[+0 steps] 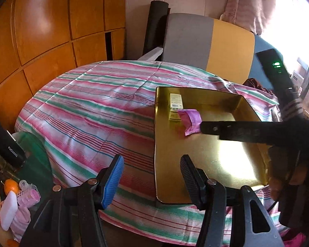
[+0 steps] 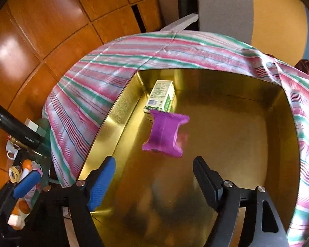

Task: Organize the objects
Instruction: 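Carry the purple packet to the gold tray and release it with the right gripper, then grasp the rolled towel with the left gripper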

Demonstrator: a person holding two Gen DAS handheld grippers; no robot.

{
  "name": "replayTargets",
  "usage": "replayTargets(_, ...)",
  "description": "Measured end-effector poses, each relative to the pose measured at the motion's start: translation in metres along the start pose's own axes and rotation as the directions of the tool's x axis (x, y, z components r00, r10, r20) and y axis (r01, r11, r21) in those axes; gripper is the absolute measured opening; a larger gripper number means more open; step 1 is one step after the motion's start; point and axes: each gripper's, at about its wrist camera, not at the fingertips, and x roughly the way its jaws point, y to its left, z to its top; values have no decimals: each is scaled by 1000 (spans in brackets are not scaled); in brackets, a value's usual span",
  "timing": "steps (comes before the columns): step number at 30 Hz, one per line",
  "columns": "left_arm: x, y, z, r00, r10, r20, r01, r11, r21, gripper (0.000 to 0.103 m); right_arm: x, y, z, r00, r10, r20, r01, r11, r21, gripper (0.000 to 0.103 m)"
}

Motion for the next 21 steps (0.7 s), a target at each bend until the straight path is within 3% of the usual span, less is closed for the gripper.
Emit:
replayTargets(12, -11, -25, -4, 1000, -26, -2, 26, 998, 58, 58, -84, -58, -33, 985, -96, 141, 83, 992, 94, 91)
replayTargets(17, -10, -45, -3, 998, -60, -18, 61, 994, 93, 58, -131, -111, -62, 964, -185, 189, 148, 970, 192, 103)
replayTargets(21, -7, -67, 1, 991, -121, -49, 126, 984, 128, 58, -175, -167, -90, 935, -288, 208, 219, 928, 301, 103)
